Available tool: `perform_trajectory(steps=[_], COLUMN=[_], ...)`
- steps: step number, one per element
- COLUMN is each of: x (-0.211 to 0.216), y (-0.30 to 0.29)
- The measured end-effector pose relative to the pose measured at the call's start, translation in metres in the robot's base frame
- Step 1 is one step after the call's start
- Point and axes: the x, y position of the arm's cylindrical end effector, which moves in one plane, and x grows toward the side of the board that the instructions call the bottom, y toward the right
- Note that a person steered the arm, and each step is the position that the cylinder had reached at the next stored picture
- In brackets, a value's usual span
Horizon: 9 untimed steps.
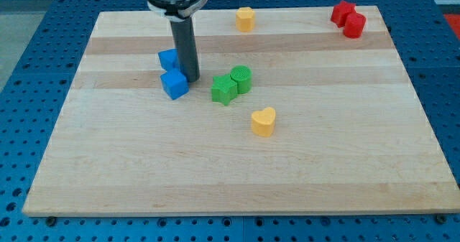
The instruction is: Push the yellow heart closer to the yellow hexagon
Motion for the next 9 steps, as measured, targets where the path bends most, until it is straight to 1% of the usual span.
perform_trajectory(steps=[2,3,4,5,7,8,9], x=[0.04,0.068,0.104,0.126,0.126,0.115,0.09], y=[-0.002,-0.002,0.018,0.054,0.118,0.13,0.131])
